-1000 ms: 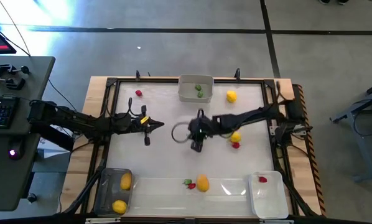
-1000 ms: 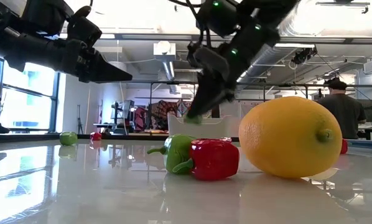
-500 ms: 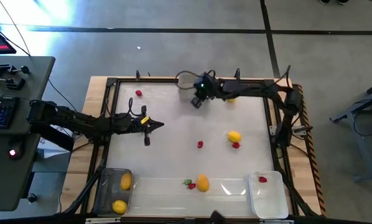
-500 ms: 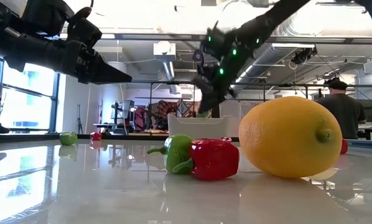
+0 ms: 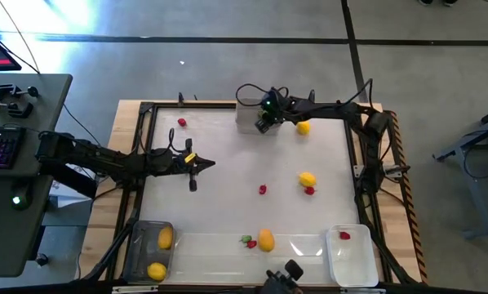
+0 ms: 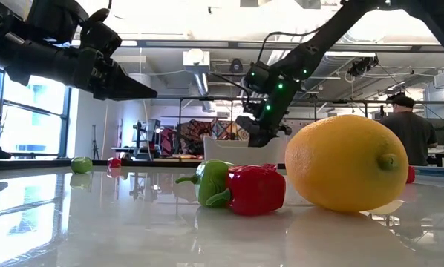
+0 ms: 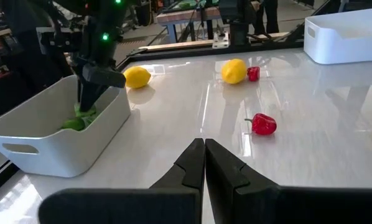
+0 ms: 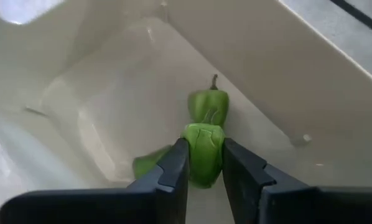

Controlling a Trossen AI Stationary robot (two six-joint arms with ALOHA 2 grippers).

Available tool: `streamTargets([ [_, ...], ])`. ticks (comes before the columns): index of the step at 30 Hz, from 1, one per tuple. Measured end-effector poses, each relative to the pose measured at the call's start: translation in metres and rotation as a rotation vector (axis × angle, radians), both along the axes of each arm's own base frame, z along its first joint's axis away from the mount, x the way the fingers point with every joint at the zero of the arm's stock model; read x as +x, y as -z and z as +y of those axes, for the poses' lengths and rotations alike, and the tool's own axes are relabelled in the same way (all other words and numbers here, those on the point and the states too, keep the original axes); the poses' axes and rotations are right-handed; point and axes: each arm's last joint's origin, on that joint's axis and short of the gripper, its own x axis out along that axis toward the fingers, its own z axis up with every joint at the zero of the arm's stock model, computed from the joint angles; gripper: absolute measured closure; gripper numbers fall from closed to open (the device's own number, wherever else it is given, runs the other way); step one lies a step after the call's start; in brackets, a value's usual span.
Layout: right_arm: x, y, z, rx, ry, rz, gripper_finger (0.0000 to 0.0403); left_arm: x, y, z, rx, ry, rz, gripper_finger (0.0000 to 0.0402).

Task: Sort produce into baskets
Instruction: Put the green chili pepper into the gray bin, then put the red chili pepper into the white bin

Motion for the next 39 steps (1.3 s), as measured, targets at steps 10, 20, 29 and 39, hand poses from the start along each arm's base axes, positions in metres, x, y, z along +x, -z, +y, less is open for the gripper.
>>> streamTargets([
  [10,0.005,-0.006,0.009,-0.078,-0.049,0.042,0.023,0.0,0.0,0.0,0.008,0.002,0.002,0.0401],
  [20,0.011,-0.054,0.049,-0.221,-0.162,0.027,0.0213,0.0,0.0,0.0,0.009,0.002,0.002,0.0401],
  [29,0.03,-0.063,0.148,-0.202,-0.427,0.07,0.0342,0.0,0.0,0.0,0.01,0.002,0.003,0.0402],
  [39,0.03,-0.049,0.263,-0.125,-0.642,0.037,0.0383,0.0,0.0,0.0,0.01,0.002,-0.001,0.0401],
])
